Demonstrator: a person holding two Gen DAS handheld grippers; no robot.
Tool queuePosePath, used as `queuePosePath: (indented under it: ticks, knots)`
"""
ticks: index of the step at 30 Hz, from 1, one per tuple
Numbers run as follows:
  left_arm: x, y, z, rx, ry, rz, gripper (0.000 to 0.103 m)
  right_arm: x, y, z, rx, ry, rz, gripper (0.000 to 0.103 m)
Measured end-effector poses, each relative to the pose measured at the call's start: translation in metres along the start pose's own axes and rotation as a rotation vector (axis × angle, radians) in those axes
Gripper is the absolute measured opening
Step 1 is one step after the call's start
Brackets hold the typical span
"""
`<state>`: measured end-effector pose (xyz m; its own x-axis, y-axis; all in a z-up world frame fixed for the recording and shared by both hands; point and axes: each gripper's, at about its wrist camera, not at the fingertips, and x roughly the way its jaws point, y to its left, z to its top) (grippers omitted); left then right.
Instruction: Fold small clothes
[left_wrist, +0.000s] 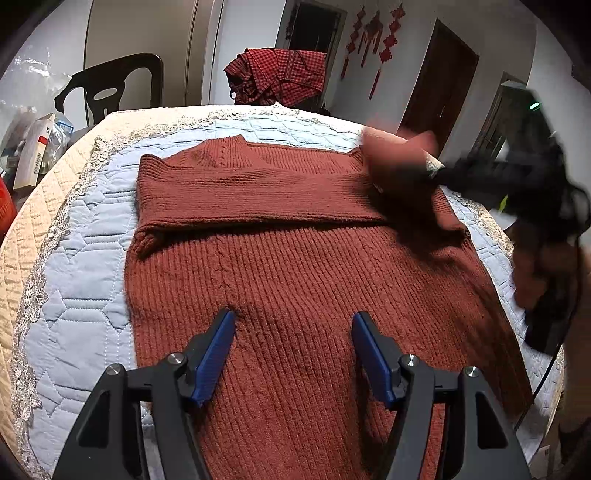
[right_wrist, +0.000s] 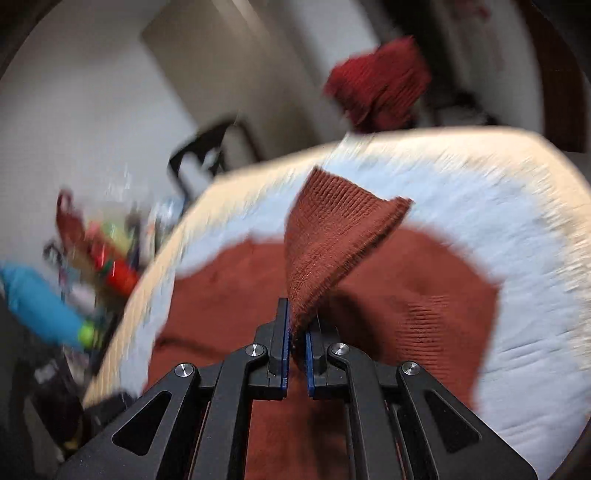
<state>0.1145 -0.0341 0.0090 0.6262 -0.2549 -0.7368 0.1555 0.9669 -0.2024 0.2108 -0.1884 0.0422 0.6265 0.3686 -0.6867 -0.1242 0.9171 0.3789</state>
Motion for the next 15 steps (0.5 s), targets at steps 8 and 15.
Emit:
queuePosePath:
  ticks: [8,15]
  knots:
    - [-0.020,0.004,0.030,-0.010,-0.042,-0.079,0.069,-0.004,-0.006,-0.031,-0.039,0.065,0.072,0.029]
    - [0.014,-0.007,0.081,-0.015,-0.029,-0.128,0.069,-0.042,-0.042,-0.033,0.061,-0.049,0.002,0.029]
